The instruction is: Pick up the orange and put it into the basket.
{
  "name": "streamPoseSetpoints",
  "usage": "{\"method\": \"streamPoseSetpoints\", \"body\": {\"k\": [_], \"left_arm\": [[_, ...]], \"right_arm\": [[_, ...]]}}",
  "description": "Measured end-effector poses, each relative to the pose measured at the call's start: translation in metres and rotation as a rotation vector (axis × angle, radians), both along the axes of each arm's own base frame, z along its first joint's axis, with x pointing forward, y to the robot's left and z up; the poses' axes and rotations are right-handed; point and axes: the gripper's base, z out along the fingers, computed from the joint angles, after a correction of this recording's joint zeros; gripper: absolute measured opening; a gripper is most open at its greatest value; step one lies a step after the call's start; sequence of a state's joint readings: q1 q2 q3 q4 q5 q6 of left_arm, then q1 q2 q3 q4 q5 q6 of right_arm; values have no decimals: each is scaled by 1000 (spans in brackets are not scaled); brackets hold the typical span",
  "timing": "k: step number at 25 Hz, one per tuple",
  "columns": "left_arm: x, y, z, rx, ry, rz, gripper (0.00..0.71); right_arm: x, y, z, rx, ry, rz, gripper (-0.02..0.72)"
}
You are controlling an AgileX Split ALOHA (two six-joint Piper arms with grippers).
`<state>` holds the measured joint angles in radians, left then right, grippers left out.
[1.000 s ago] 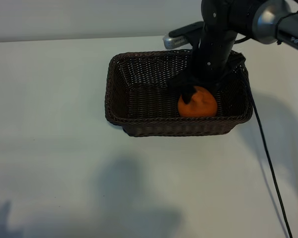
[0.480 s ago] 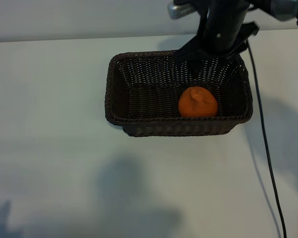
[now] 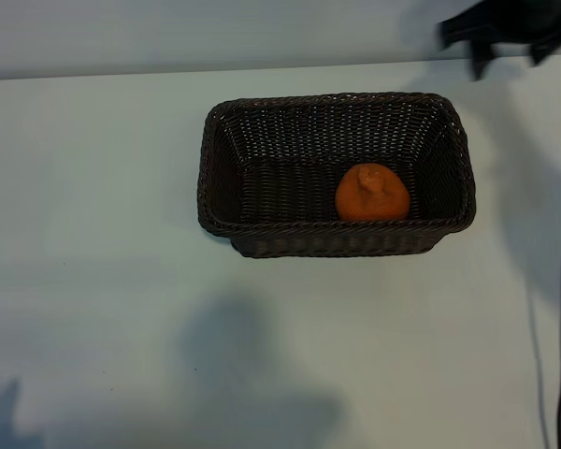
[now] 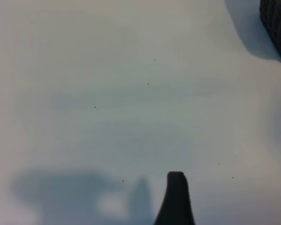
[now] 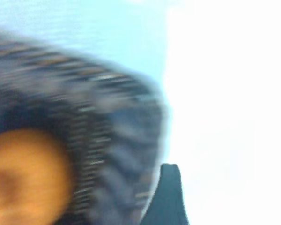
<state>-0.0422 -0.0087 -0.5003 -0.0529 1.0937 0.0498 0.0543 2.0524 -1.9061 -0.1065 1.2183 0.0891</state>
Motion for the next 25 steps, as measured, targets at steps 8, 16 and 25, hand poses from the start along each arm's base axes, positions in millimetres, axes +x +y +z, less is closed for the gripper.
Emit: {"method": "streamPoseSetpoints", "body": {"k": [8,16,25], "left_arm": [[0,0,0,-2,0,1,592],[0,0,0,-2,0,1,592],[0,0,0,-2,0,1,592]], "right_arm": [[-12,-120,0,-3,1,-270,597],[-19,-144,0,60,-5,-320,595],[-49,-131,69,73,-157,-296,571]]}}
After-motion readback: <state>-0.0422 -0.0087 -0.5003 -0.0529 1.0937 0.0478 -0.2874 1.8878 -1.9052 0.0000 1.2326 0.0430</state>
